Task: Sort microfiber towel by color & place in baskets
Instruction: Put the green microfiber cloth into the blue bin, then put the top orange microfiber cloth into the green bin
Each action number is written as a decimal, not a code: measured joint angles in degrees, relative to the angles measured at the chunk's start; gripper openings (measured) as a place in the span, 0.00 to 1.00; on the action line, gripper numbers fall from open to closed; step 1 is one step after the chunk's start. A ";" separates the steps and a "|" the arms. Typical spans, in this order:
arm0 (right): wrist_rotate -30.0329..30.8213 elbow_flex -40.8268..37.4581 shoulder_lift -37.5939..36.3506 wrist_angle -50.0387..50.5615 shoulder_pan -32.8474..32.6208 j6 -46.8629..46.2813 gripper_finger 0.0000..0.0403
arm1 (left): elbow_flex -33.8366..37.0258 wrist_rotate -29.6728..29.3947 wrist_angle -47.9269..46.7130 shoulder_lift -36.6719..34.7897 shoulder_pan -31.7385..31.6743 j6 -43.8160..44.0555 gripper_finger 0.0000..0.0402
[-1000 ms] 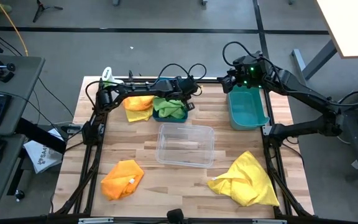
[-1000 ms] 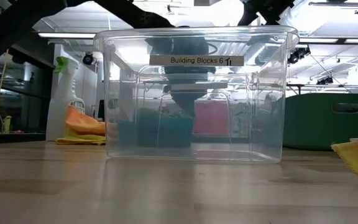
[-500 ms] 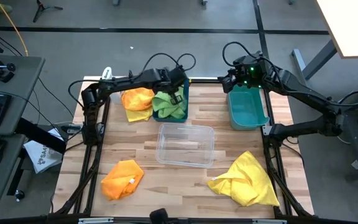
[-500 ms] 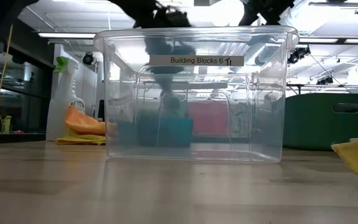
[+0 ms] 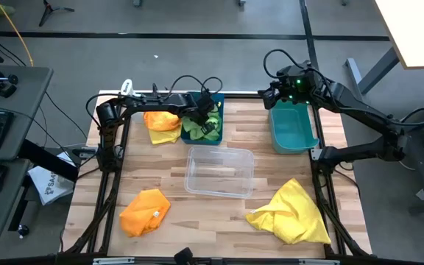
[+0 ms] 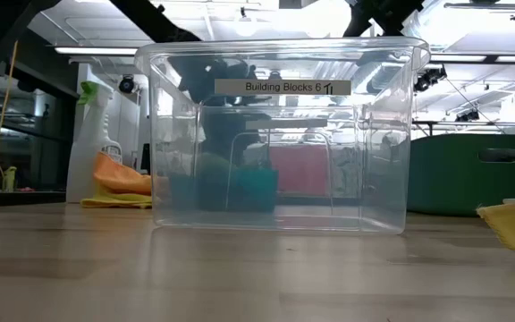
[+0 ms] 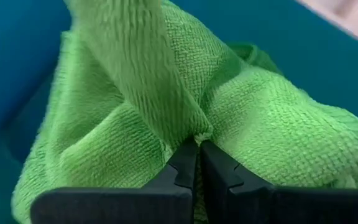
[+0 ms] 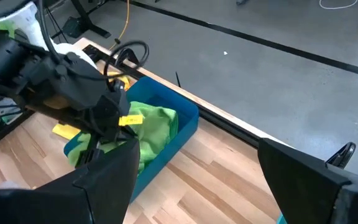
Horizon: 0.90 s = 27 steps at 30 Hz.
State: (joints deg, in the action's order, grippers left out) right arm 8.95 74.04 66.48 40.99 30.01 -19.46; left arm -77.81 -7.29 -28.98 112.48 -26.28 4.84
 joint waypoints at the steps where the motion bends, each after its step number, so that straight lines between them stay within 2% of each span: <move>1: 0.00 0.00 0.00 -0.02 -0.02 0.00 0.80 | 0.01 0.35 0.03 0.03 0.03 -0.54 0.01; 5: 0.00 0.00 0.00 -0.10 -0.02 -0.16 0.80 | -1.08 1.01 -0.34 0.00 0.16 -0.90 0.07; 9: 0.00 0.00 0.00 -0.10 -0.02 -0.22 0.80 | -3.84 3.73 -1.39 0.02 0.37 -2.10 0.18; 12: -0.02 0.00 0.00 -0.10 -0.02 -0.22 0.80 | -6.98 5.82 -6.08 0.05 0.56 -5.38 0.27; 18: -0.02 0.00 0.00 -0.12 -0.02 -0.22 0.80 | -13.31 6.00 -14.35 0.03 0.87 -10.05 0.41; 24: -0.03 0.00 0.00 -0.14 -0.02 -0.22 0.80 | -20.08 4.61 -20.34 0.01 -0.05 -10.91 0.47; 27: -0.04 0.00 0.00 -0.15 -0.02 -0.22 0.80 | -21.13 4.49 -21.42 -1.71 -0.77 -10.00 0.47</move>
State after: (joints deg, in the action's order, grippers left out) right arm 8.91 74.04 66.48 40.84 30.00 -19.68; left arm -98.94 -2.79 -50.40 110.77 -27.05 -5.16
